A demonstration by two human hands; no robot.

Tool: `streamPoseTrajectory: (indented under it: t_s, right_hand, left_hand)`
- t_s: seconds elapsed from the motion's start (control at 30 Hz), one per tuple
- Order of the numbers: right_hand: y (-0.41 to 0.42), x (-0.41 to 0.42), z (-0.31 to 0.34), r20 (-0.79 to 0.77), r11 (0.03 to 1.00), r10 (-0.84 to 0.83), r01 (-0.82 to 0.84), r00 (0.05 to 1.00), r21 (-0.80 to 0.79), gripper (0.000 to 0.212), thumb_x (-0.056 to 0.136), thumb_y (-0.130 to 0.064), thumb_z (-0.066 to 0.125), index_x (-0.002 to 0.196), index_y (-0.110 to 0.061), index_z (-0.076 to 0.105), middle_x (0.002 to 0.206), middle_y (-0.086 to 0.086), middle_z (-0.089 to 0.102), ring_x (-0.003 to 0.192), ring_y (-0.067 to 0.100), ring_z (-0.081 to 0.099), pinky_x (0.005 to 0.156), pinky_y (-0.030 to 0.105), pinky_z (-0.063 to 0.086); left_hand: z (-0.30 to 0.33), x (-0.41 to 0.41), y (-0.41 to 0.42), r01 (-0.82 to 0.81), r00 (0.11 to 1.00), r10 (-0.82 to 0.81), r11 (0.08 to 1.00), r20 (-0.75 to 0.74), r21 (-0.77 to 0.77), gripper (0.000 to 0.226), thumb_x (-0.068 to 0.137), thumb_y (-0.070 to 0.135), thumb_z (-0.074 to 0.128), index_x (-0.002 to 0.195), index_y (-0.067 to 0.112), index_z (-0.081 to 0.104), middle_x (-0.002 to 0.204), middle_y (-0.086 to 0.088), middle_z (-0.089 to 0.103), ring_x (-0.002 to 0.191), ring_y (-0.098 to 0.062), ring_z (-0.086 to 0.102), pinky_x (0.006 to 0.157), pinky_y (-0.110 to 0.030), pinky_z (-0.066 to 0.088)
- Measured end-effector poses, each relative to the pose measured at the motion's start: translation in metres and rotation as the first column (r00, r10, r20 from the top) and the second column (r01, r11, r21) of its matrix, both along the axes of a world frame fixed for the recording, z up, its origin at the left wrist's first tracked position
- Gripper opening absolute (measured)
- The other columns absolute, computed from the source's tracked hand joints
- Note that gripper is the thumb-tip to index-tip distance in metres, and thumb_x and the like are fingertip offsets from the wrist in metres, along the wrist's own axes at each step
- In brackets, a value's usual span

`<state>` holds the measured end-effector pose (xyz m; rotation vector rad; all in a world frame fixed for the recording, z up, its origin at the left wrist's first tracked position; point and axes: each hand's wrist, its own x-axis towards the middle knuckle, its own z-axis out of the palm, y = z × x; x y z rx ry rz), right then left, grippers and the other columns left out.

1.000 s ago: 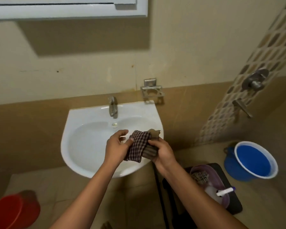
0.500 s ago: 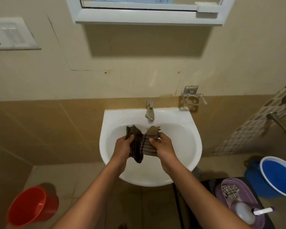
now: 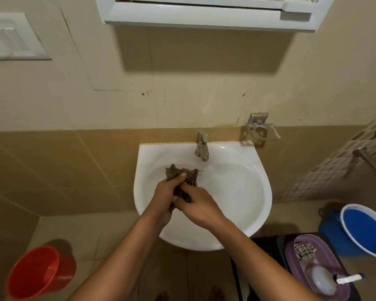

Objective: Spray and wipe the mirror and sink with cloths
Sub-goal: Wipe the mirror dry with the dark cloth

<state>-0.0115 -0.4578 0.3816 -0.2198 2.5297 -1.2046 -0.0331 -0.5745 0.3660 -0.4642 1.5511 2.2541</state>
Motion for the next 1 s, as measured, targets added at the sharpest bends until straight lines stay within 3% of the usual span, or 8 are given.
streamPoseTrajectory:
  t_s: [0.1, 0.23, 0.33, 0.43, 0.6, 0.73, 0.83, 1.0]
  right_hand:
    - [0.023, -0.008, -0.003, 0.115, 0.958, -0.092, 0.120, 0.989, -0.260, 0.025, 0.090, -0.044, 0.064, 0.111, -0.033, 0.071, 0.105, -0.010, 0.073, 0.098, 0.012, 0.068, 0.080, 0.025, 0.055]
    - [0.070, -0.028, -0.009, 0.262, 0.676, -0.442, 0.511, 0.858, -0.531, 0.035, 0.083, -0.044, 0.073, 0.108, -0.019, 0.069, 0.110, 0.001, 0.072, 0.107, 0.022, 0.068, 0.074, 0.026, 0.054]
    - [0.088, -0.036, -0.011, 0.482, 0.438, 0.006, 0.431, 0.876, -0.789, 0.059, 0.091, -0.054, 0.057, 0.137, -0.016, 0.057, 0.140, 0.009, 0.058, 0.131, 0.029, 0.054, 0.102, 0.049, 0.049]
    - [0.083, -0.037, -0.002, 0.476, 0.211, 0.266, 0.431, 0.838, -0.877, 0.065, 0.089, -0.047, 0.067, 0.140, -0.009, 0.054, 0.145, 0.016, 0.052, 0.135, 0.033, 0.049, 0.108, 0.049, 0.044]
    - [0.073, -0.044, 0.018, 0.447, 0.149, 0.305, 0.421, 0.841, -0.895, 0.053, 0.095, -0.035, 0.061, 0.139, -0.007, 0.054, 0.147, 0.021, 0.049, 0.139, 0.041, 0.042, 0.116, 0.063, 0.027]
    - [0.074, -0.046, 0.039, 0.463, 0.121, 0.214, 0.447, 0.860, -0.886, 0.042, 0.093, -0.035, 0.062, 0.128, -0.012, 0.066, 0.139, 0.014, 0.059, 0.129, 0.031, 0.056, 0.101, 0.043, 0.051]
    - [0.073, -0.045, 0.053, 0.450, 0.114, 0.131, 0.438, 0.883, -0.892, 0.037, 0.096, -0.031, 0.058, 0.127, -0.013, 0.067, 0.138, 0.014, 0.059, 0.127, 0.031, 0.058, 0.099, 0.044, 0.052]
    - [0.073, -0.051, 0.097, 0.332, 0.056, 0.055, 0.329, 0.942, -0.943, 0.035, 0.096, -0.024, 0.052, 0.125, -0.011, 0.067, 0.132, 0.017, 0.064, 0.120, 0.032, 0.062, 0.088, 0.041, 0.058]
  left_hand:
    - [-0.001, -0.004, 0.001, -0.035, 0.998, 0.034, 0.999, 0.046, 0.023, 0.029, 0.098, 0.019, 0.053, 0.117, 0.004, 0.068, 0.109, -0.014, 0.075, 0.100, -0.027, 0.072, 0.074, -0.034, 0.057]
    - [0.009, -0.009, 0.008, -0.055, 0.996, 0.039, 0.976, 0.078, 0.210, 0.035, 0.094, 0.028, 0.054, 0.116, 0.005, 0.070, 0.117, -0.015, 0.072, 0.102, -0.028, 0.071, 0.081, -0.038, 0.054]
    - [0.027, -0.016, 0.015, 0.019, 0.999, -0.030, 0.956, 0.033, 0.292, 0.033, 0.087, 0.030, 0.063, 0.108, 0.008, 0.075, 0.118, -0.014, 0.071, 0.102, -0.026, 0.072, 0.077, -0.036, 0.058]
    - [0.049, -0.024, 0.027, 0.157, 0.987, -0.144, 0.961, -0.076, 0.227, 0.029, 0.090, 0.026, 0.064, 0.110, 0.008, 0.074, 0.117, -0.015, 0.072, 0.103, -0.026, 0.071, 0.078, -0.032, 0.058]
    - [0.085, -0.040, 0.035, 0.111, 0.936, -0.186, 0.961, -0.298, -0.251, 0.014, 0.091, 0.016, 0.066, 0.103, 0.014, 0.074, 0.104, -0.013, 0.076, 0.098, -0.028, 0.072, 0.084, -0.036, 0.058]
    - [0.111, -0.051, 0.031, -0.162, 0.870, -0.180, 0.776, -0.460, -0.609, 0.013, 0.079, 0.019, 0.080, 0.083, 0.009, 0.073, 0.083, -0.017, 0.073, 0.073, -0.034, 0.070, 0.069, -0.045, 0.057]
    - [0.128, -0.057, 0.024, -0.278, 0.826, -0.247, 0.605, -0.507, -0.746, 0.017, 0.074, 0.029, 0.084, 0.082, 0.017, 0.074, 0.069, 0.000, 0.066, 0.061, -0.017, 0.060, 0.061, -0.033, 0.049]
    - [0.169, -0.066, 0.019, -0.489, 0.668, -0.385, 0.419, -0.637, -0.765, 0.015, 0.085, 0.035, 0.073, 0.092, 0.022, 0.074, 0.081, 0.010, 0.070, 0.075, -0.010, 0.065, 0.070, -0.038, 0.054]
